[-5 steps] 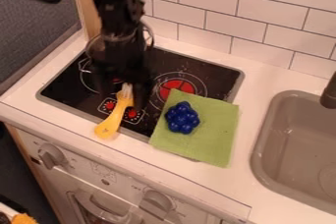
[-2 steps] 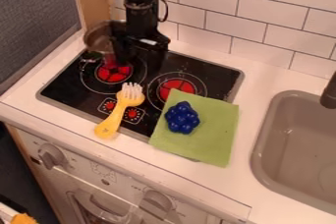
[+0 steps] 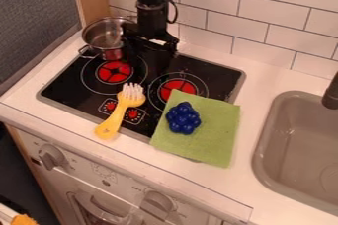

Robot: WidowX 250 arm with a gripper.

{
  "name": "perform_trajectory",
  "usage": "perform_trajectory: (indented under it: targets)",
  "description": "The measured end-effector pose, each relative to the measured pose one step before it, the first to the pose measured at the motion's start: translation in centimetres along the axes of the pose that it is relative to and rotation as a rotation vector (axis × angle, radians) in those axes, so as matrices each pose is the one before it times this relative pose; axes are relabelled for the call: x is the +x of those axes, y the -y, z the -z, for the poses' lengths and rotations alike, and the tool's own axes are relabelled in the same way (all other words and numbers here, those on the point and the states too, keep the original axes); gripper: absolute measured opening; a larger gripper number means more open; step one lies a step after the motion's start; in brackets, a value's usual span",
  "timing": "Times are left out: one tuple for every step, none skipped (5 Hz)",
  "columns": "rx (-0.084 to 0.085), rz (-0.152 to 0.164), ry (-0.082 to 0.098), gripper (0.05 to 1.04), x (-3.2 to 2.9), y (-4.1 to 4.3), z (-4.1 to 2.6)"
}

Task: Move the silver pot to the top right corner of the burner

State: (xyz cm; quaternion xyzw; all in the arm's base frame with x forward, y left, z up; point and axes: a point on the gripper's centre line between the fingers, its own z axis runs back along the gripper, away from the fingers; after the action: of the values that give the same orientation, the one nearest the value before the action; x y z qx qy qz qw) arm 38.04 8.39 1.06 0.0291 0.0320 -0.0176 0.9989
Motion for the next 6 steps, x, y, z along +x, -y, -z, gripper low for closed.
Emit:
perform_trajectory:
  targets:
    - [-0.0469, 0.0827, 0.0639, 1.000, -0.215, 0.978, -1.114]
    - [-0.0053, 0.0231, 0.0843, 1.000, -0.037, 0.455, -2.384]
    - [-0.0190, -0.0344, 0.0326, 1.000, -0.219, -1.551, -0.352]
    - [0.0335, -0.0459, 0.0444, 1.000, 0.659, -2.801, -1.355]
    - [0.0186, -0.0067, -0.0188, 1.000, 0.901, -1.059, 1.112]
    - [-0.0040, -0.0096, -0.0264, 1.000, 0.192, -0.271, 1.577]
